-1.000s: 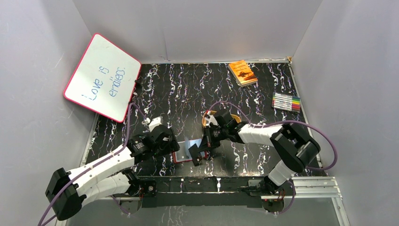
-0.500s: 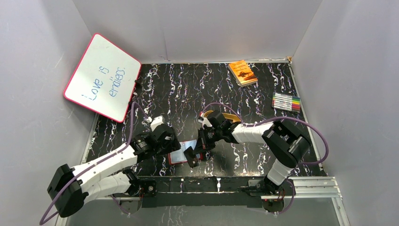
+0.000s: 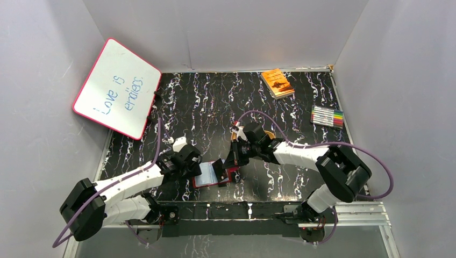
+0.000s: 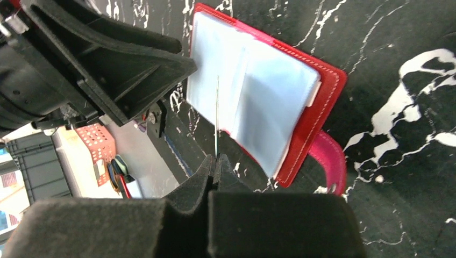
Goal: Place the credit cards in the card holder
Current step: Turn over the card slot in the card holder, then insert the credit card into the card holder.
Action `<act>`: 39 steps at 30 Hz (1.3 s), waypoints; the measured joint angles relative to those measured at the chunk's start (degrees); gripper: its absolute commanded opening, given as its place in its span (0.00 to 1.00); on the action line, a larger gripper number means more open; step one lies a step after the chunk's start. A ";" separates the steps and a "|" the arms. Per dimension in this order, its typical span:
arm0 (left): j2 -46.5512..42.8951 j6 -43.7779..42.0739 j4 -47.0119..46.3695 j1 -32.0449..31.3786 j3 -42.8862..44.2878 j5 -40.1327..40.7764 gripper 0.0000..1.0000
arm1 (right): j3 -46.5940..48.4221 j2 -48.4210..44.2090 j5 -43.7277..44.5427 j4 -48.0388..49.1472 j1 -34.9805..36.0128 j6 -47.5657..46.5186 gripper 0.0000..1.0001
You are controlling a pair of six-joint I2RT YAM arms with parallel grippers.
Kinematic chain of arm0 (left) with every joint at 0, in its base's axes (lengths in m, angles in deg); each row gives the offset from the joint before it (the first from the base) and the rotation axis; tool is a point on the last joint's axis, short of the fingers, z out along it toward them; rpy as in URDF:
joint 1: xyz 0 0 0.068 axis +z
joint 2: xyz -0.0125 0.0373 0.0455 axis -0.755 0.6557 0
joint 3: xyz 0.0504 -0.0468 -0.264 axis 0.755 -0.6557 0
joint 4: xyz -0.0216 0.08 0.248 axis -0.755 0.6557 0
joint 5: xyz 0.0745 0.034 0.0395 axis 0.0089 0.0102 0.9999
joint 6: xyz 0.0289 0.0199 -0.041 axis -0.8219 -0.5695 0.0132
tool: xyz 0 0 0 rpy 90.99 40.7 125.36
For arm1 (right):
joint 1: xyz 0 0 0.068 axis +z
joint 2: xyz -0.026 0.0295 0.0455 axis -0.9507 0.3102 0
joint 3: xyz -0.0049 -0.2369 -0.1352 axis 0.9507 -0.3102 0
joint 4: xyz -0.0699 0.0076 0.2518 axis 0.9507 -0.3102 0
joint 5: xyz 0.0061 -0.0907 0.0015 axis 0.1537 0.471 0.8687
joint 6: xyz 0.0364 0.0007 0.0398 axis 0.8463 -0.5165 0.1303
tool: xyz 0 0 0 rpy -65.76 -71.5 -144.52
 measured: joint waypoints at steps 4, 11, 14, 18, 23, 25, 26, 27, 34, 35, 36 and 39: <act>-0.35 1.68 1.44 0.02 -1.03 0.94 0.34 | 0.02 3.28 -0.26 1.31 -0.46 0.42 0.00; -2.10 5.70 3.93 0.04 -2.75 2.69 0.32 | 0.48 8.39 -2.12 2.99 -0.46 0.90 0.00; -2.01 6.49 4.37 0.13 -3.17 2.84 0.31 | 0.57 8.98 -3.06 4.37 -0.46 1.40 0.00; -1.81 6.51 4.17 0.15 -3.17 2.84 0.31 | 0.59 9.49 -3.78 5.55 -0.46 1.70 0.00; -1.09 6.19 2.80 0.26 -3.15 2.80 0.30 | 0.59 9.66 -4.44 6.03 -0.46 1.88 0.00; -0.74 5.95 2.05 0.31 -3.13 2.78 0.30 | 0.59 9.66 -4.74 6.60 -0.46 1.92 0.00; -0.57 5.86 1.73 0.31 -3.10 2.75 0.30 | 0.59 9.66 -4.87 6.95 -0.46 1.95 0.00; -0.46 5.79 1.53 0.31 -3.10 2.75 0.30 | 0.59 9.66 -5.01 7.32 -0.46 2.01 0.00; 0.11 5.20 0.04 0.35 -3.08 2.58 0.30 | 0.57 9.75 -5.40 8.98 -0.46 2.56 0.00; 0.13 5.18 -0.09 0.35 -3.08 2.54 0.29 | 0.57 9.90 -5.49 9.29 -0.46 2.80 0.00; 0.17 5.14 -0.20 0.35 -3.08 2.54 0.29 | 0.57 10.16 -5.51 9.64 -0.46 3.02 0.00; 0.37 4.90 -0.74 0.35 -3.08 2.29 0.28 | 0.52 10.80 -5.46 10.34 -0.46 3.65 0.00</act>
